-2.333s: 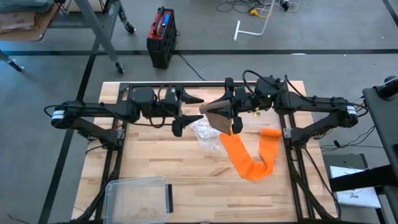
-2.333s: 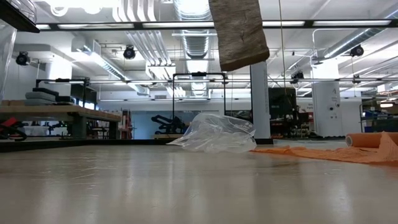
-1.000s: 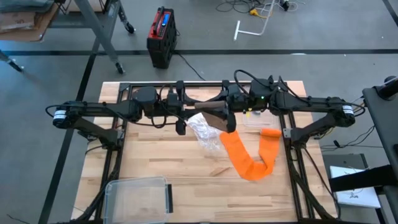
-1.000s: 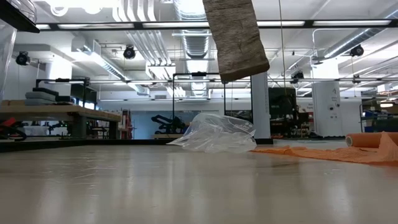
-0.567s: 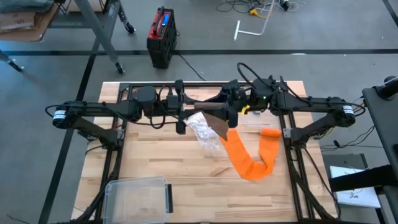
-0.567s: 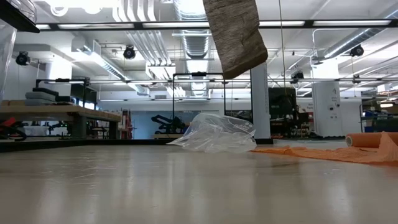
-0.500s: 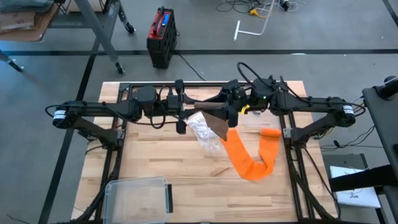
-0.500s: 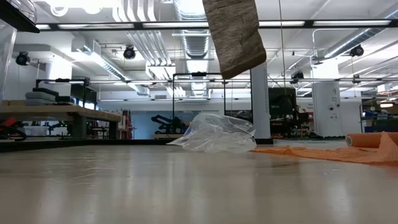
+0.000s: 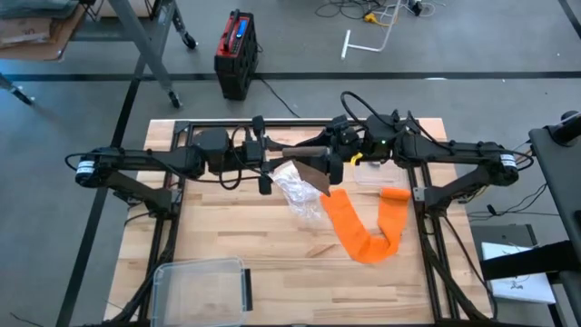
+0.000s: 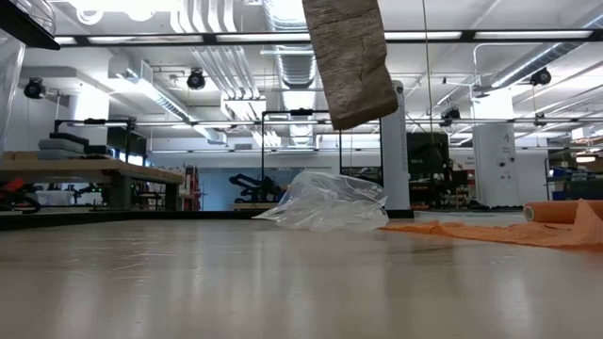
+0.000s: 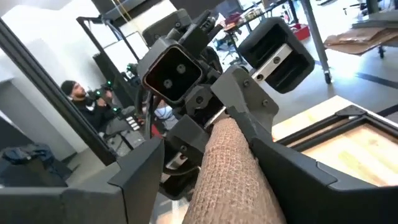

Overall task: Roll bandage
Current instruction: Roll the brown bandage

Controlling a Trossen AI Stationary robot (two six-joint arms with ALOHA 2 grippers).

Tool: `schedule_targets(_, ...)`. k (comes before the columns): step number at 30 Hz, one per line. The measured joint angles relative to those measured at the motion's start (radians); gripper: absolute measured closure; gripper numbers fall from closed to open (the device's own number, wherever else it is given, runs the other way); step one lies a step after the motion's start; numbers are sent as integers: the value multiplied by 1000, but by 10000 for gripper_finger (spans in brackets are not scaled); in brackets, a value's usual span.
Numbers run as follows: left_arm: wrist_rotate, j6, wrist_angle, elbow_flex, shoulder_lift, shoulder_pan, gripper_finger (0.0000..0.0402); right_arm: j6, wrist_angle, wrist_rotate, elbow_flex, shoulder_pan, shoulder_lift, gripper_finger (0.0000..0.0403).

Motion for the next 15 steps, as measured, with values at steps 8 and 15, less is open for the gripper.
schedule_targets(8, -24, -20, -61, 2, -67, -12, 339, -35, -10, 9, -3, -31, -11, 149)
schedule_targets(15, -73, -22, -121, 2, -98, -14, 334, 30, -9, 16, -3, -39, -14, 130)
